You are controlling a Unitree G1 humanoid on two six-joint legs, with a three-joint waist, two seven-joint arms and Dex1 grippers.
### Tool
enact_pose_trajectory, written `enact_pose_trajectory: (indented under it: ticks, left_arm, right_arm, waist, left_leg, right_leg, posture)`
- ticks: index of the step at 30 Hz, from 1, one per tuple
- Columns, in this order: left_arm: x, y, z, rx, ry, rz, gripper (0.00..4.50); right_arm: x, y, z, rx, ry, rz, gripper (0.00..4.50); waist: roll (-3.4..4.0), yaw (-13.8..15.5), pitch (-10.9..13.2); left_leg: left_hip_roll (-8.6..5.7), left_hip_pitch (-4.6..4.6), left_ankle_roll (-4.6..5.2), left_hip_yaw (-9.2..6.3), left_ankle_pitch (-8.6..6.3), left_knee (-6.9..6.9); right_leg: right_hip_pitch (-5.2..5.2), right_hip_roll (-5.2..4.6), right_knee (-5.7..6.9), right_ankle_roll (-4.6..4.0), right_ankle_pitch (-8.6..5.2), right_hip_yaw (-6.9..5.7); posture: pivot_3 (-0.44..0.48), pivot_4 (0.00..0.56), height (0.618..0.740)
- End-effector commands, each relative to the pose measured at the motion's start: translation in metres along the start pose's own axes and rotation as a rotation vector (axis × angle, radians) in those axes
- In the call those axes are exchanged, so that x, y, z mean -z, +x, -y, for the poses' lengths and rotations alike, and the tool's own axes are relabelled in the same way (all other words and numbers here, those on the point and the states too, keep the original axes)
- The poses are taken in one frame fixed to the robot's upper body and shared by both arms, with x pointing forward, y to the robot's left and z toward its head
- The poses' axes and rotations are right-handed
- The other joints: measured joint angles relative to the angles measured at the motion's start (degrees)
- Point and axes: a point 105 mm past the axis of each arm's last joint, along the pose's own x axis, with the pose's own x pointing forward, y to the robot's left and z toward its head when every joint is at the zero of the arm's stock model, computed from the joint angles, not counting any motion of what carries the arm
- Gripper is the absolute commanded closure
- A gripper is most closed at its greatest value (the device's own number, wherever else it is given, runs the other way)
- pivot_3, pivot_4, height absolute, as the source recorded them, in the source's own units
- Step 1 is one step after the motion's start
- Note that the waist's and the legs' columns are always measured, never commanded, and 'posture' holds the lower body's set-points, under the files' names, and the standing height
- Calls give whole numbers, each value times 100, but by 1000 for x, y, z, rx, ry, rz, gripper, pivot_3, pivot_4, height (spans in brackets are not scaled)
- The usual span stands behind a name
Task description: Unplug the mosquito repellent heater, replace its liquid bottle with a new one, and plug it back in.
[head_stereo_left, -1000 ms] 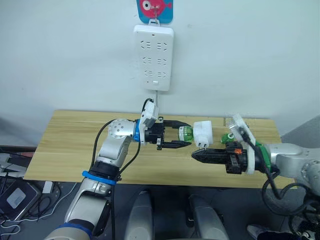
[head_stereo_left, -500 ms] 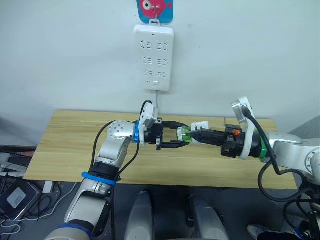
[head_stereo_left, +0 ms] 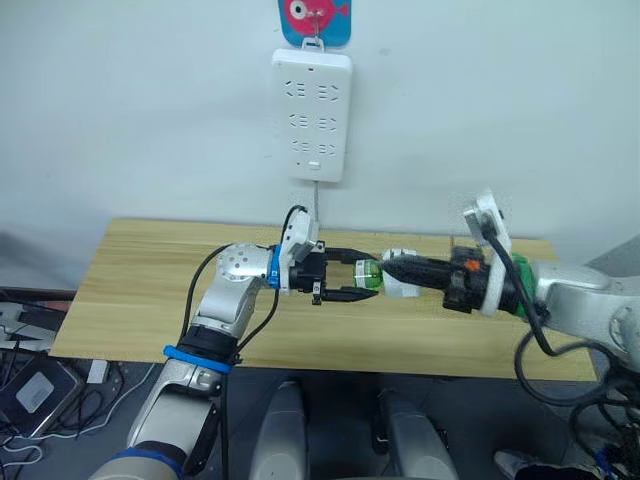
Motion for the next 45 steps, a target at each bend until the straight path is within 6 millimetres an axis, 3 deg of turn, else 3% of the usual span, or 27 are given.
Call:
enact_pose_trajectory:
  ticks: [1, 4, 7, 12, 27, 38, 41, 44, 45]
  left_arm:
    - [-10, -6, -3, 1, 19, 30, 2207]
    - [-8, -10, -2, 9, 14, 23, 2207]
    - [-9, -13, 1, 32, 6, 25, 2207]
    - [-15, -13, 6, 72, 2, 44, 2207]
    - [-30, -2, 15, 133, 2, 108, 2207]
    - [-26, -3, 20, 139, -16, 100, 2207]
    - [-27, -3, 19, 136, -17, 102, 2207]
    - [-27, -2, 18, 133, -19, 105, 2207]
    - [-27, -2, 18, 132, -19, 106, 2207]
  right_arm:
    - [10, -21, -18, -78, -164, -54, 3833]
    - [27, -37, -8, -56, -271, -117, 2801]
    - [28, -49, 17, 42, -336, -76, 1709]
    - [22, -47, 36, 68, -425, -20, 10]
    - [22, 3, 8, -149, -428, 16, 10]
    - [13, 10, 3, -161, -417, 53, 10]
    - [12, 10, 3, -168, -405, 59, 602]
    - [12, 10, 2, -173, -406, 56, 1513]
    - [12, 10, 1, -174, -405, 56, 1497]
  waist:
    - [0, -11, 0]
    - [0, -17, 0]
    - [0, -44, 0]
    - [0, -49, -1]
    - [0, -25, -1]
    - [0, -23, -1]
    - [0, -23, -1]
    - [0, -23, -1]
    - [0, -23, -1]
  left_leg:
    - [0, 0, 0, 1, 0, -3]
    - [0, 5, 0, -1, 0, -9]
    - [1, 9, 0, 1, 1, -6]
    - [0, 13, 3, 7, 4, 1]
    - [-1, 10, 2, 3, 4, -2]
    - [-1, 10, 2, 1, 4, -2]
    - [-1, 10, 2, 2, 4, -1]
    - [-1, 10, 2, 2, 4, -1]
    - [-1, 10, 2, 2, 4, -1]
  right_leg:
    - [-1, 0, -1, 0, 0, 1]
    - [0, 1, 0, 0, 0, -2]
    - [3, 2, 0, 0, -1, -1]
    - [3, 3, 7, 1, 1, 7]
    - [4, 3, 7, 1, 1, 3]
    - [4, 3, 8, 0, 1, 0]
    - [4, 3, 8, 1, 1, 1]
    - [4, 3, 9, 0, 1, 1]
    - [4, 3, 9, 0, 1, 1]
  posture:
    - [131, 284, 740]
    - [133, 280, 740]
    - [132, 278, 740]
    - [131, 270, 740]
    - [143, 263, 740]
    - [147, 267, 740]
    - [145, 269, 740]
    - [144, 269, 740]
    - [144, 269, 740]
